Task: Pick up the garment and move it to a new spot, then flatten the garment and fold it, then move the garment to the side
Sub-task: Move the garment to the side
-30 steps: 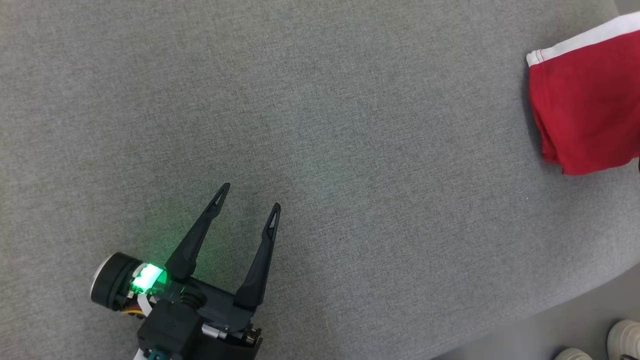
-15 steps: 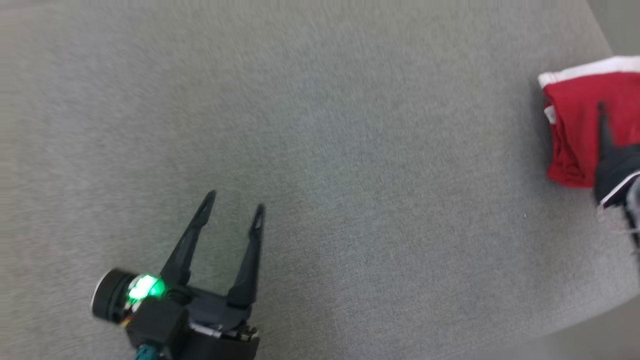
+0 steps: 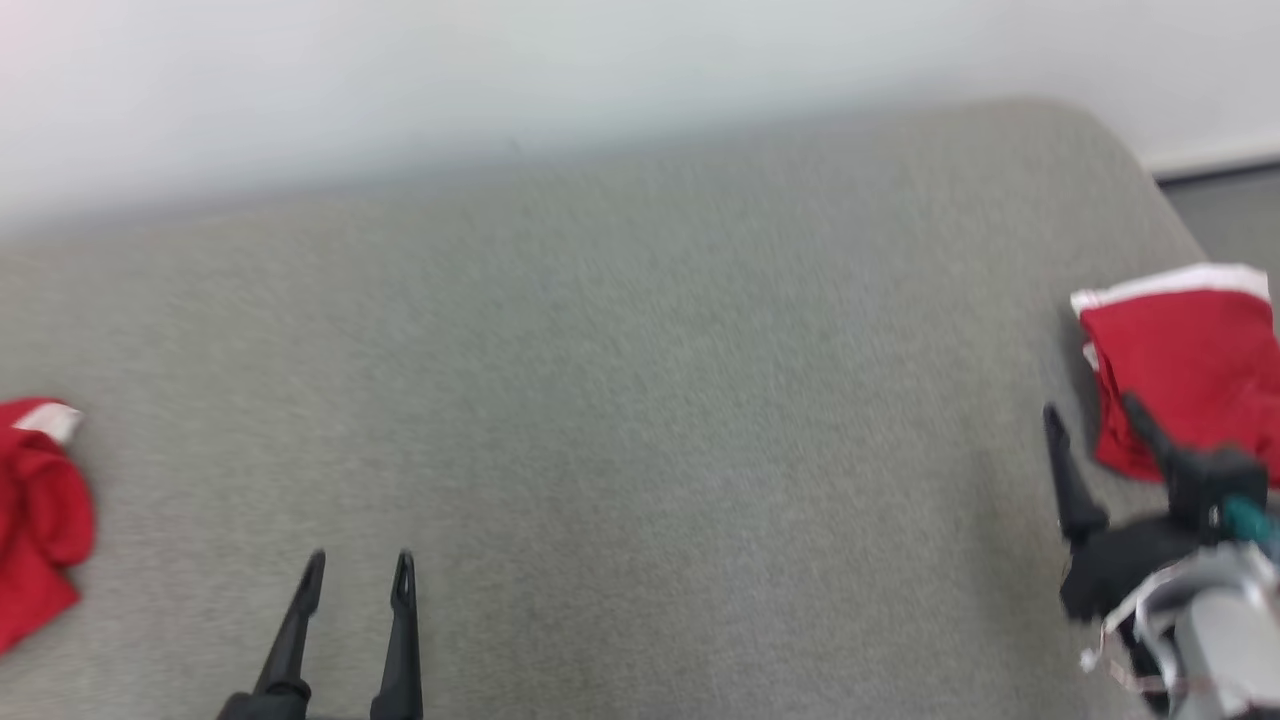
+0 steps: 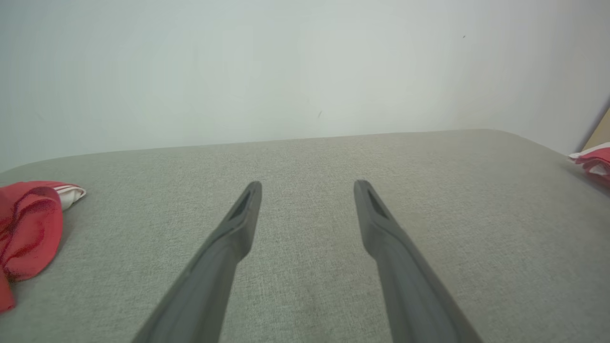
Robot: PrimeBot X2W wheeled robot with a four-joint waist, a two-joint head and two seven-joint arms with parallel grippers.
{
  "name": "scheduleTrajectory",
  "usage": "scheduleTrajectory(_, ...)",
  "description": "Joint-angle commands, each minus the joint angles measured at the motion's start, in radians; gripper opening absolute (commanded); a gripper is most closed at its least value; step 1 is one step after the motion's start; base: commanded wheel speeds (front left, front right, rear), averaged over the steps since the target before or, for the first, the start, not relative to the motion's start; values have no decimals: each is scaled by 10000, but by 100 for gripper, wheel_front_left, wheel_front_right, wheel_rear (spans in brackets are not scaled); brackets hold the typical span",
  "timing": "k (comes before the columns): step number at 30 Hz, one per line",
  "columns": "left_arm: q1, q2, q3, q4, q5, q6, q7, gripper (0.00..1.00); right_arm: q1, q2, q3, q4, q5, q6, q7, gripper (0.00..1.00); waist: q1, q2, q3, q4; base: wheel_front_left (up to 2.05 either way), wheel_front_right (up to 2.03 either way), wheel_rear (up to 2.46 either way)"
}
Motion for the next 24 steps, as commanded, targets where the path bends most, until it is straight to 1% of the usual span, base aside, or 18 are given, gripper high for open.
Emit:
scheduleTrajectory(1, 275, -79, 93, 211, -96, -30, -30, 100, 730, 158, -71, -421, 204, -28, -57, 100, 3, 2, -1485, 981, 0, 0, 0)
scheduleTrajectory(3, 352, -111, 149, 462, -46, -70, -29, 100, 1294, 338, -192, -930, 257, -28, -88, 100, 3, 2, -1656, 1132, 0, 0, 0)
scheduleTrajectory(8, 485, -179, 450, 897, 70, 56, -27, 100, 2409, 935, -293, -2052, 175, -28, -196, 100, 3, 2, -1959, 1318, 0, 0, 0)
scheduleTrajectory(11, 530, -213, 567, 1160, 163, 78, -29, 100, 2969, 1256, -371, -2505, 120, -28, -287, 100, 3, 2, -2100, 1410, 0, 0, 0)
scheduleTrajectory(17, 680, -218, 813, 1641, 265, 50, -29, 100, 3754, 1761, -499, -2934, -183, -28, -382, 100, 3, 2, -2299, 1545, 0, 0, 0)
scheduleTrajectory(22, 838, -233, 995, 1916, 307, -77, -29, 100, 4405, 2171, -974, -3141, -330, -28, -432, 100, 3, 2, -2447, 1586, 0, 0, 0)
scheduleTrajectory(24, 926, -239, 1043, 1985, 355, -58, -29, 100, 4579, 2271, -1113, -3243, -364, -28, -439, 100, 3, 2, -2497, 1558, 0, 0, 0)
